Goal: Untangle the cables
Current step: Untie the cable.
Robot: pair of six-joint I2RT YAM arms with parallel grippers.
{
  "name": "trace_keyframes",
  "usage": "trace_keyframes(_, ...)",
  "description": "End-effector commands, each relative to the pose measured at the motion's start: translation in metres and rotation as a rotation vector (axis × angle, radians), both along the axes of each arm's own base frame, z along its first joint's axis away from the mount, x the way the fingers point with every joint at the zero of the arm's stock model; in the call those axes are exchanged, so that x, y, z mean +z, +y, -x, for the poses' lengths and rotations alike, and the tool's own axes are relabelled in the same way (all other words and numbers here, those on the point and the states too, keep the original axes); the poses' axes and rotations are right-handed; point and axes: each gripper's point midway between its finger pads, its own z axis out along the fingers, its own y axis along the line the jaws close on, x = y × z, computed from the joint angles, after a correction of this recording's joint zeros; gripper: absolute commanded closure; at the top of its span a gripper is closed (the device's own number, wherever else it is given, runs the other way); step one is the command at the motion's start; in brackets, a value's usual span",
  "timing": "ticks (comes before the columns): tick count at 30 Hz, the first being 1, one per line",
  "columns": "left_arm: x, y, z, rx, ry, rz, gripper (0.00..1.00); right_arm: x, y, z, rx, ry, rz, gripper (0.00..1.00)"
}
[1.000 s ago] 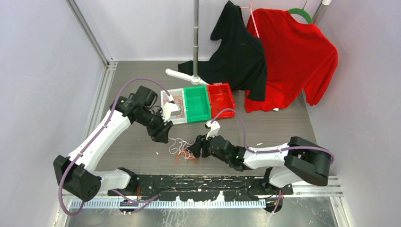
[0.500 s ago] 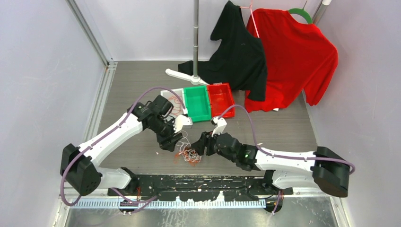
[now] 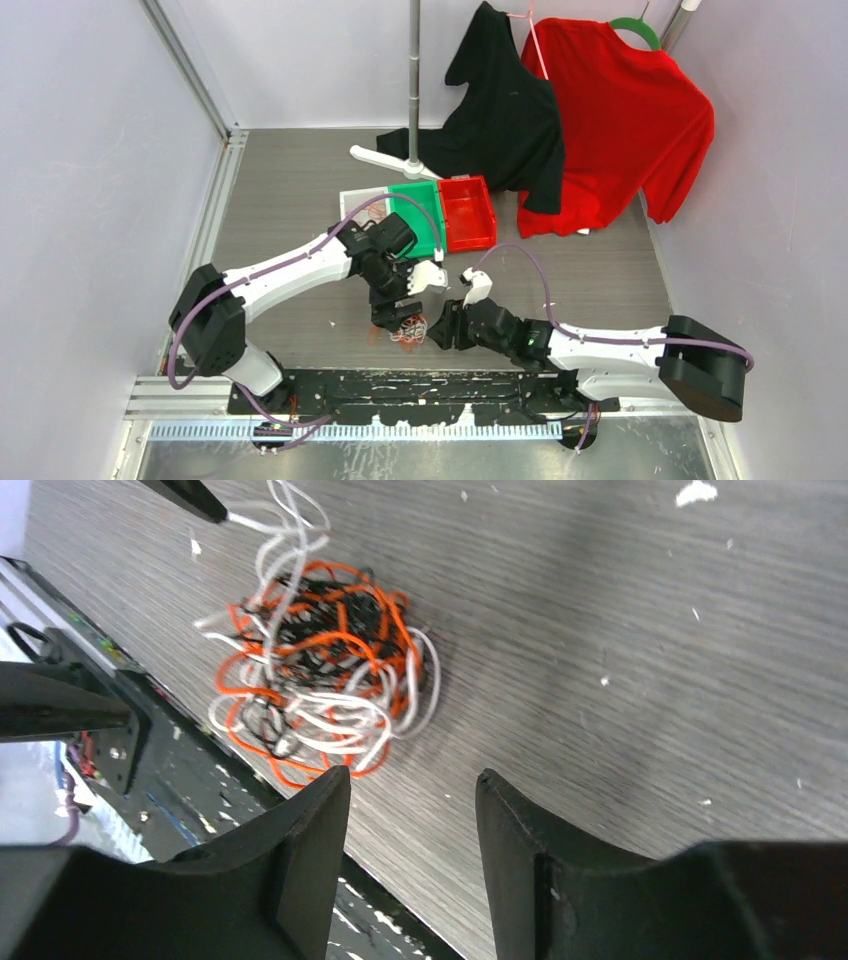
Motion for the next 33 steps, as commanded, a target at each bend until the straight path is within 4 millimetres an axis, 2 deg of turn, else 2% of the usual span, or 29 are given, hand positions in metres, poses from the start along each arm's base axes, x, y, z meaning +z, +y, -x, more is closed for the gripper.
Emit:
trace_keyframes(1, -0.004, -0.020, -0.010, -0.043, -0.042, 0.051, 0.26, 0.005, 0.010, -0.001, -0.005, -0.007, -0.095, 0.45)
trace_keyframes(4, -0.018, -0.016, -0.011, -0.046, -0.046, 0.024, 0.34, 0.008, 0.017, -0.005, 0.011, -0.041, -0.119, 0.45)
trace_keyframes(6, -0.022, -0.018, -0.018, -0.043, -0.070, 0.027, 0.41, 0.002, 0.021, -0.008, 0.020, -0.049, -0.095, 0.45)
trace_keyframes(11, -0.029, -0.016, -0.024, -0.032, -0.101, 0.009, 0.59, -0.003, 0.045, -0.012, 0.072, -0.048, -0.103, 0.46)
trace_keyframes(16, -0.036, -0.012, -0.025, -0.012, -0.110, -0.003, 0.86, -0.007, 0.063, -0.019, 0.071, -0.034, -0.129, 0.49)
trace_keyframes(20, -0.041, -0.006, -0.021, 0.039, -0.082, 0.002, 0.98, 0.006, 0.068, -0.025, 0.040, -0.050, -0.208, 0.53)
trace_keyframes(24, -0.038, -0.001, -0.019, 0.160, -0.010, 0.040, 1.00, 0.021, 0.068, -0.030, 0.010, -0.077, -0.248, 0.62)
trace_keyframes(28, -0.022, -0.001, -0.018, 0.262, 0.055, 0.102, 1.00, 0.025, 0.072, -0.031, 0.017, -0.080, -0.263, 0.74)
trace_keyframes(33, 0.004, 0.004, -0.023, 0.316, 0.048, 0.157, 1.00, 0.029, 0.070, -0.029, 0.013, -0.074, -0.292, 0.99)
